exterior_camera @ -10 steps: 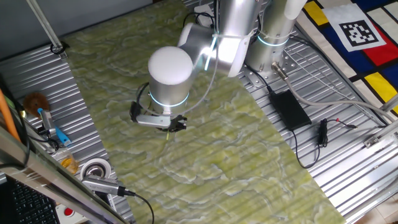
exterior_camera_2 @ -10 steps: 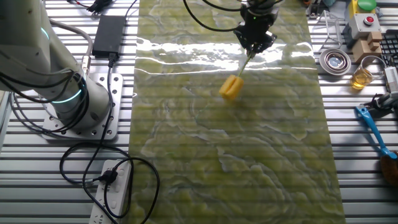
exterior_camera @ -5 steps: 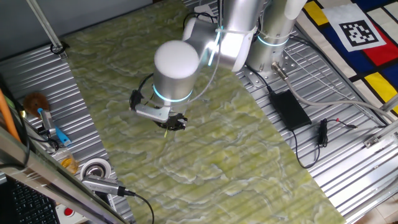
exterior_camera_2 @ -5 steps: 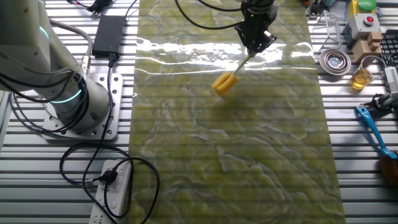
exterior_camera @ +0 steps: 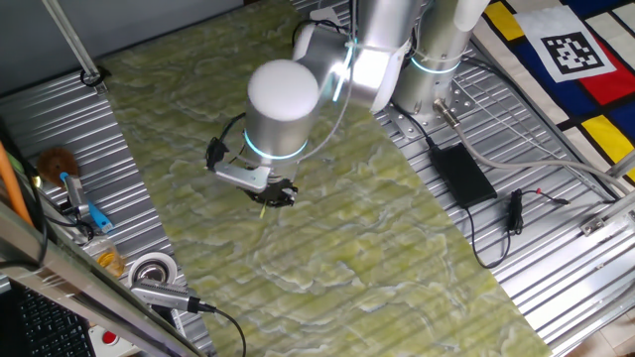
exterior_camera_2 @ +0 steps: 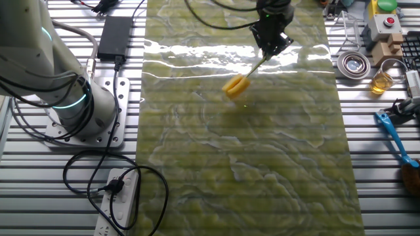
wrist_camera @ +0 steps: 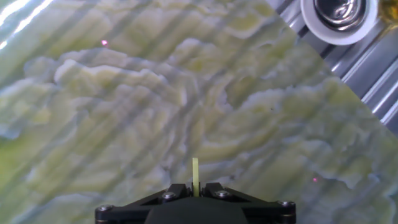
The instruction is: Scrub the table with a brush
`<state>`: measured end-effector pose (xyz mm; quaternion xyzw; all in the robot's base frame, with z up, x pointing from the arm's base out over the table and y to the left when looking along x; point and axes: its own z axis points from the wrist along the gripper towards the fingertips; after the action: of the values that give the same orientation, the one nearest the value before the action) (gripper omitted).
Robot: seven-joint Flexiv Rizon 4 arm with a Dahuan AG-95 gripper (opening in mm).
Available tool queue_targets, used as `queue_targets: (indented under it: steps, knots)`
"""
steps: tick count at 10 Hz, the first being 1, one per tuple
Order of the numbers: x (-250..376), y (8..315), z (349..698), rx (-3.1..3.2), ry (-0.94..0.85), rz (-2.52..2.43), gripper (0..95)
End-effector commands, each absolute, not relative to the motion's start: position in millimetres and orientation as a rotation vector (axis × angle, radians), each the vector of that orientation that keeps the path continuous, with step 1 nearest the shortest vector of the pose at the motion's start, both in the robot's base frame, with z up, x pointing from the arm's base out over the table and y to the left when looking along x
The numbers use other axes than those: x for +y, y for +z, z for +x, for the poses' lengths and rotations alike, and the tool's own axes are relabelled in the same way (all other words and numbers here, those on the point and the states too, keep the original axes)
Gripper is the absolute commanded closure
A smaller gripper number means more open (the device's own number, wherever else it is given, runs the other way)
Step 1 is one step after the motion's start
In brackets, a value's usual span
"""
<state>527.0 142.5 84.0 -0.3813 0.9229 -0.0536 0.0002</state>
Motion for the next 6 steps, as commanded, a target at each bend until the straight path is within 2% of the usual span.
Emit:
queue_targets:
  steps: [1,6]
  knots:
    - [144.7,90.8,529.9,2.971,-0.135,-1.207,95.0]
    - [144.7,91.1,529.7,2.986,-0.119,-1.23,95.0]
